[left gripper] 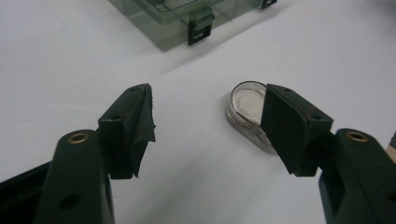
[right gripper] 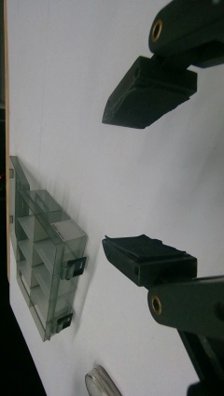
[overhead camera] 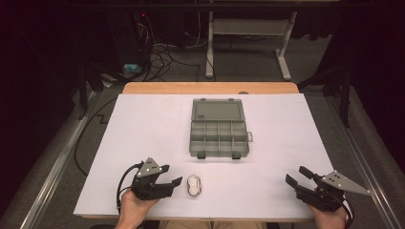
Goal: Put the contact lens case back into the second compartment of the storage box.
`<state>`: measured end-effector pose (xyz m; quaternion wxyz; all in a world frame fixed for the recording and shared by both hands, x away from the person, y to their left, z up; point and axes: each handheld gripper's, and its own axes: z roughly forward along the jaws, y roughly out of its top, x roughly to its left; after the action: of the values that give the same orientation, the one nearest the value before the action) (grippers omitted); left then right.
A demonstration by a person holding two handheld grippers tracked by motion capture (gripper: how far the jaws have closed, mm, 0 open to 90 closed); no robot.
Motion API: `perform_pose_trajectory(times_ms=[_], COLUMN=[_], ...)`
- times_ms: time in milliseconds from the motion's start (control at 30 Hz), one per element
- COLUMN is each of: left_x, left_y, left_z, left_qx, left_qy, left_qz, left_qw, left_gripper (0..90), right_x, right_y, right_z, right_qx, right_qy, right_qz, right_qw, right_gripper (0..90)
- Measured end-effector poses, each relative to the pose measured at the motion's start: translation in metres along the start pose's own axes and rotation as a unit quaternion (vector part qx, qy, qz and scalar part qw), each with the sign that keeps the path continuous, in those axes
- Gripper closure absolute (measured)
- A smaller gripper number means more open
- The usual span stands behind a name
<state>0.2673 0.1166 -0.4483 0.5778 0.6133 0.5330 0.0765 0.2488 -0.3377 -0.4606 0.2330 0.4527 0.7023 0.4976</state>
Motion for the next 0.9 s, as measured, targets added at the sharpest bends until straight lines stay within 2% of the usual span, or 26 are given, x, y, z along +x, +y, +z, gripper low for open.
perform_pose_trajectory(times_ms=[367,900], left_x=[-0.013,-0.028], left_y=[-0.007,-0.017], left_z=[0.015,0.027], left_qx=[0.054,0.097], left_qy=[0.003,0.003], left_qz=[0.002,0.003], left_qw=[0.9985,0.9953], left_gripper=[33.6,29.9], right_x=[0.0,0.0], right_y=[0.0,0.0], right_z=[0.0,0.0], right_qx=[0.0,0.001], right_qy=[0.001,0.002], right_qz=[-0.001,0.0], right_qw=[1.0,1.0], right_gripper=[34.7,34.7])
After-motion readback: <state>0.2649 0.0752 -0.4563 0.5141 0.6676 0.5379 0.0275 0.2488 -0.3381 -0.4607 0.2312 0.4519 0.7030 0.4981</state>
